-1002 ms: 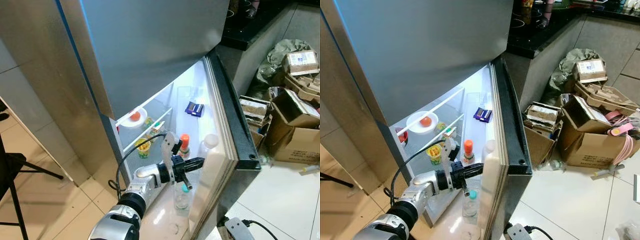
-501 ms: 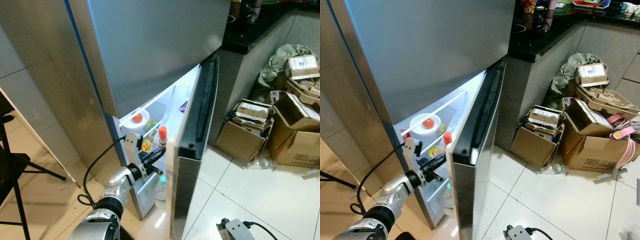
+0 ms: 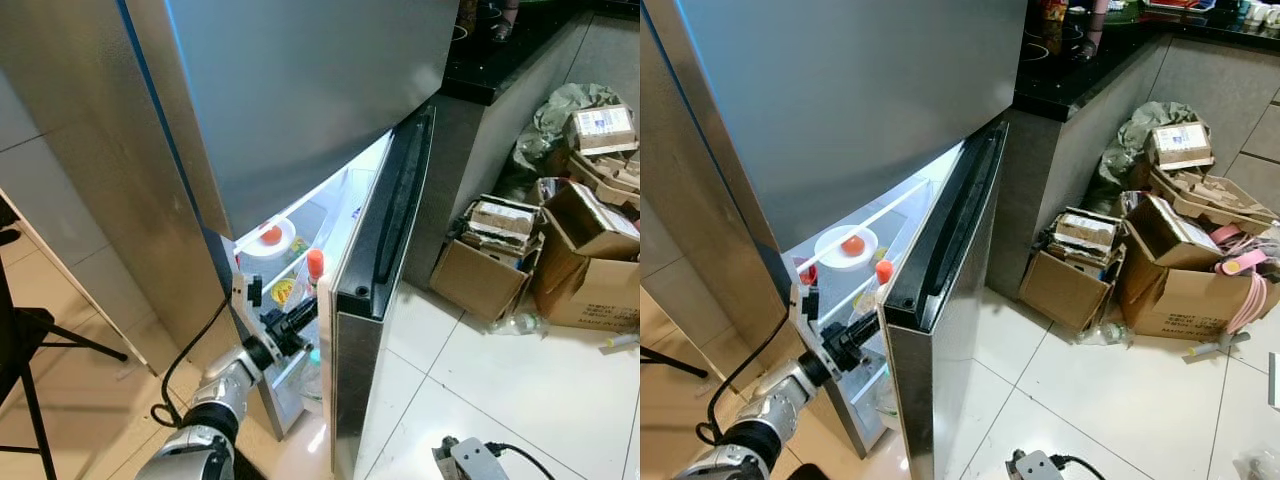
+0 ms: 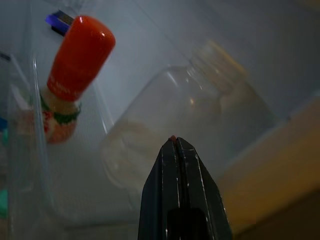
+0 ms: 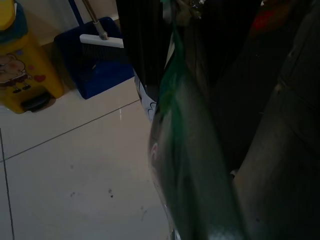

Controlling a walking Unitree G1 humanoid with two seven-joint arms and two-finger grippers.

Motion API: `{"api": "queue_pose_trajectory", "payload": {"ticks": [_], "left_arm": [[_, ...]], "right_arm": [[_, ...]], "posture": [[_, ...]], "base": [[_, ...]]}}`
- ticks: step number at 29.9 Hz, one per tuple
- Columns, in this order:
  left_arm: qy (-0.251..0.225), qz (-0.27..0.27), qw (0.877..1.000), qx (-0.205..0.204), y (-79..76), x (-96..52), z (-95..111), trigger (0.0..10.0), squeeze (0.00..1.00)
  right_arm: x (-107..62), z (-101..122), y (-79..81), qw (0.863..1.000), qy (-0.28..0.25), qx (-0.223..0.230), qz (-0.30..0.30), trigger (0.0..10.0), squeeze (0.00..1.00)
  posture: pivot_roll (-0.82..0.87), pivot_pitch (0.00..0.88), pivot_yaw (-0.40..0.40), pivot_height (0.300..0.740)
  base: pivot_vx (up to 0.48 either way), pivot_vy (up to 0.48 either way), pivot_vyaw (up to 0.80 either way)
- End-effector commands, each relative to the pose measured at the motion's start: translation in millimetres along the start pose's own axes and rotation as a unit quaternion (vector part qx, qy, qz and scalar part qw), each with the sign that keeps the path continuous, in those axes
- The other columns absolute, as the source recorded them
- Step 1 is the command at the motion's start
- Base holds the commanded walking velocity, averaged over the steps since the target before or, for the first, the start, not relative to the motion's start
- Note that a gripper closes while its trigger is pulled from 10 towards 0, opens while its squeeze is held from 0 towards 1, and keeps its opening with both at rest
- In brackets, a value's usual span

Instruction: Restocking fridge

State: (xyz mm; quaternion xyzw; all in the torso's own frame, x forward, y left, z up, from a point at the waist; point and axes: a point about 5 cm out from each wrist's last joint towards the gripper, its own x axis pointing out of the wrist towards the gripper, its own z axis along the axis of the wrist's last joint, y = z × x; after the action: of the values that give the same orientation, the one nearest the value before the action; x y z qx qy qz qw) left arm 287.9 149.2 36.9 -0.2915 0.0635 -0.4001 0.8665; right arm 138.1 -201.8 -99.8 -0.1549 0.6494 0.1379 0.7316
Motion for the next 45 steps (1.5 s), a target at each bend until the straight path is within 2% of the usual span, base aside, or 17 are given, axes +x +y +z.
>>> {"api": "queue_pose_trajectory", "payload": {"ticks": [1, 6, 11, 14, 15, 17, 20, 23, 24, 26, 30, 38, 42, 45], "left_arm": [[-0.002, -0.017, 1.0, 0.003, -2.4, 1.2, 2, 10.0, 0.0], [-0.021, -0.05, 0.998, 0.013, -8.1, 9.3, 12, 10.0, 0.0], [-0.059, -0.099, 0.993, 0.033, -17.6, 19.5, 35, 10.0, 0.0], [-0.056, -0.114, 0.991, 0.042, -19.9, 18.0, 39, 10.0, 0.0], [-0.047, -0.106, 0.992, 0.041, -16.5, 11.8, 36, 10.0, 0.0], [-0.047, -0.106, 0.992, 0.041, -16.5, 11.8, 36, 10.0, 0.0], [-0.021, -0.078, 0.996, 0.022, -5.8, -12.6, 22, 10.0, 0.0], [-0.018, -0.061, 0.998, 0.017, -2.5, -20.3, 18, 10.0, 0.0], [-0.019, -0.013, 1.0, 0.008, 5.0, -36.3, 11, 10.0, 0.0], [-0.026, 0.035, 0.999, 0.001, 10.8, -47.9, 5, 10.0, 0.0], [-0.038, 0.07, 0.997, -0.004, 12.0, -56.6, -2, 10.0, 0.0], [-0.072, 0.102, 0.992, -0.015, 13.4, -66.6, -7, 10.0, 0.0], [-0.057, 0.125, 0.99, -0.015, 14.0, -69.5, -17, 10.0, 0.0], [0.005, 0.181, 0.983, -0.01, 14.1, -75.7, -41, 10.0, 0.0]], "right_arm": [[0.1, 3, 1.7, 1.0, -0.011, 0.007, 0.004, 10.0, 0.0], [0.2, 3, 2.0, 1.0, -0.015, 0.009, 0.005, 10.0, 0.0], [0.2, 4, 2.5, 1.0, -0.02, 0.01, 0.009, 10.0, 0.0], [0.3, 4, 2.8, 1.0, -0.021, 0.011, 0.01, 10.0, 0.0], [0.3, 4, 3.0, 1.0, -0.022, 0.011, 0.011, 10.0, 0.0], [0.3, 4, 3.0, 1.0, -0.022, 0.011, 0.011, 10.0, 0.0], [0.3, 5, 3.1, 1.0, -0.023, 0.012, 0.012, 10.0, 0.0], [0.3, 5, 3.1, 1.0, -0.023, 0.012, 0.012, 10.0, 0.0], [0.2, 5, 2.9, 1.0, -0.025, 0.013, 0.013, 10.0, 0.0], [0.2, 5, 2.9, 0.999, -0.026, 0.013, 0.014, 10.0, 0.0], [0.1, 5, 2.4, 0.999, -0.027, 0.013, 0.014, 10.0, 0.0], [-0.1, 5, 1.8, 0.999, -0.029, 0.013, 0.015, 10.0, 0.0], [-0.2, 5, 1.7, 0.999, -0.029, 0.012, 0.015, 10.0, 0.0], [-0.2, 6, 1.8, 0.999, -0.029, 0.011, 0.015, 10.0, 0.0]], "posture": [[-0.04, 0.0, -0.015, 0.74], [-0.04, 0.0, -0.016, 0.74], [-0.04, 0.0, -0.016, 0.74], [-0.04, 0.0, -0.016, 0.74], [-0.04, 0.0, -0.016, 0.74], [-0.04, 0.0, -0.016, 0.74], [-0.04, 0.0, -0.018, 0.74], [-0.04, 0.0, -0.017, 0.74], [-0.04, 0.0, -0.019, 0.74], [-0.04, 0.0, -0.019, 0.74], [-0.03, 0.0, -0.02, 0.74], [-0.03, 0.0, -0.021, 0.74], [-0.03, 0.0, -0.02, 0.74], [-0.03, 0.0, -0.018, 0.74]], "base": [[0.0, 0.0, 0.0], [0.0, 0.0, 0.0], [0.0, 0.0, 0.0], [0.0, 0.0, 0.0], [0.0, 0.0, 0.0], [0.0, 0.0, 0.0], [0.0, 0.0, 0.0], [0.0, 0.0, 0.0], [0.0, 0.0, 0.0], [0.0, 0.0, 0.0], [0.0, 0.0, 0.0], [0.0, 0.0, 0.0], [0.0, 0.0, 0.0], [0.0, 0.0, 0.0]]}}
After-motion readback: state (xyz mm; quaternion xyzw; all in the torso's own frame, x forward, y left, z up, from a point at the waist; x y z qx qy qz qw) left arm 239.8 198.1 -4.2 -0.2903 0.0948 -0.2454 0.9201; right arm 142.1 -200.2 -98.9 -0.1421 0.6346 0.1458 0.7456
